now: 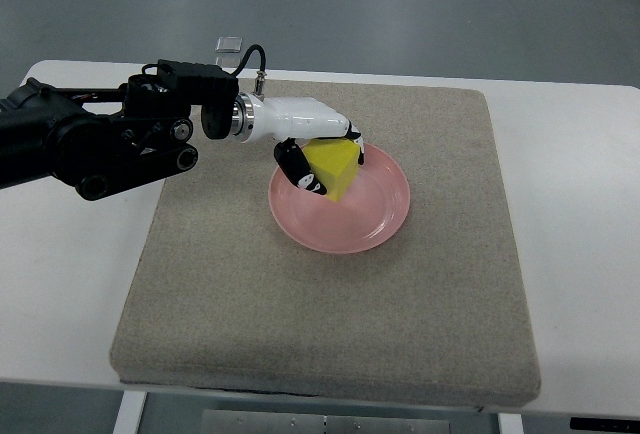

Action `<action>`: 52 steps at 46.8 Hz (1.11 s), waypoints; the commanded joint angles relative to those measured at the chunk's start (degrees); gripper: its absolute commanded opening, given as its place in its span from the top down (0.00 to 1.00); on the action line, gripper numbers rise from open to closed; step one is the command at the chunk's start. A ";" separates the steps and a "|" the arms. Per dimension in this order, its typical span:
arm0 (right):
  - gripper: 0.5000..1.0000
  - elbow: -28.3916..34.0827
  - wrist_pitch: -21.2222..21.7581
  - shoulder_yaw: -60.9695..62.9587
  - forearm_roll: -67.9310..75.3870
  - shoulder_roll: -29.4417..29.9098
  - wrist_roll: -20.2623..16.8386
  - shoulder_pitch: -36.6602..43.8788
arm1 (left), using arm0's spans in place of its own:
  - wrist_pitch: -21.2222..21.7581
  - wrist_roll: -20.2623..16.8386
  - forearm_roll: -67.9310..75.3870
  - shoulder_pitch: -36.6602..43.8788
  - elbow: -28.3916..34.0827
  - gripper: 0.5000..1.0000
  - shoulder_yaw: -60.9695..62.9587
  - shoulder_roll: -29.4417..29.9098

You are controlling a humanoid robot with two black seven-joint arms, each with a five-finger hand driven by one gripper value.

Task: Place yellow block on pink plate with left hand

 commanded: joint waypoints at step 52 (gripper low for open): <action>0.15 0.00 0.00 0.00 0.07 0.00 0.00 0.01 | -0.60 0.00 -35.17 3.39 8.67 0.01 -11.24 2.01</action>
